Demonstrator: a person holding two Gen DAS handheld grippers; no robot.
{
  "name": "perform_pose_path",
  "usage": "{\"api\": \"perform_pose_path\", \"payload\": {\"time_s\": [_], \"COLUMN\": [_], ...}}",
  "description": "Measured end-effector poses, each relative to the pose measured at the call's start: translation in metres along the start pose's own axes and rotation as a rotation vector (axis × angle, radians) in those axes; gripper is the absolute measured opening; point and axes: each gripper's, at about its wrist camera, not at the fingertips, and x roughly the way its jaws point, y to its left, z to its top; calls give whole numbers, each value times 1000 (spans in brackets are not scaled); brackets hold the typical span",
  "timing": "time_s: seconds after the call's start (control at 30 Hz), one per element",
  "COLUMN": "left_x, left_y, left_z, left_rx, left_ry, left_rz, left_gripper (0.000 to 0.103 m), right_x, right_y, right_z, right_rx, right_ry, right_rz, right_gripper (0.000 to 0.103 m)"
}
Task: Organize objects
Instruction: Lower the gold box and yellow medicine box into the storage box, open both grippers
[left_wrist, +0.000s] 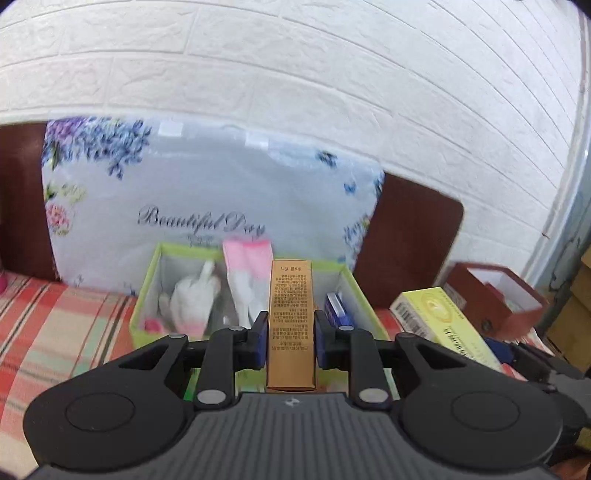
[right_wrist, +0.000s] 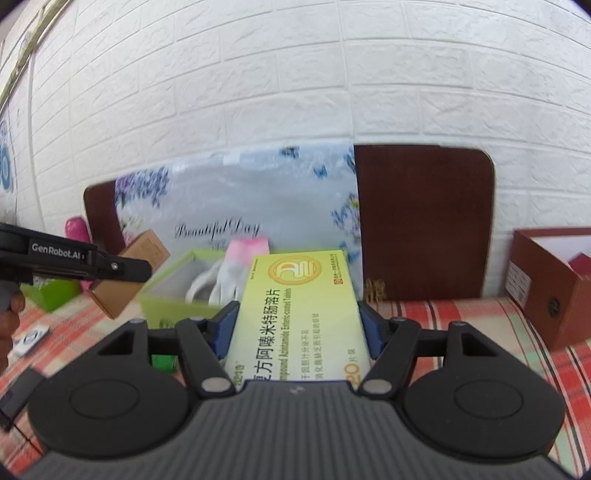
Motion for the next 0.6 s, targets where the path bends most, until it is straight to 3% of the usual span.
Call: {"api": "perform_pose_path", "payload": {"time_s": [0.2, 0.37, 0.43, 0.47, 0.57, 0.6], "left_x": [55, 94, 106, 110, 104, 103], "left_y": [16, 39, 48, 50, 54, 55], "left_z": [28, 27, 22, 19, 7, 7], "left_rx": [-45, -65, -52, -37, -7, -16], "left_ry": [4, 15, 10, 27, 18, 26], "left_rz": [71, 115, 142, 169, 184, 187], "left_gripper": [24, 25, 55, 80, 81, 81], "right_x": [83, 141, 164, 173, 178, 174], "right_y": [8, 18, 21, 22, 24, 23], "right_z": [30, 28, 19, 13, 0, -2], "right_rx": [15, -6, -23, -41, -87, -88], "right_ry": [-13, 12, 56, 86, 114, 104], "right_rz": [7, 0, 10, -4, -27, -28], "right_gripper": [66, 66, 69, 81, 87, 94]}}
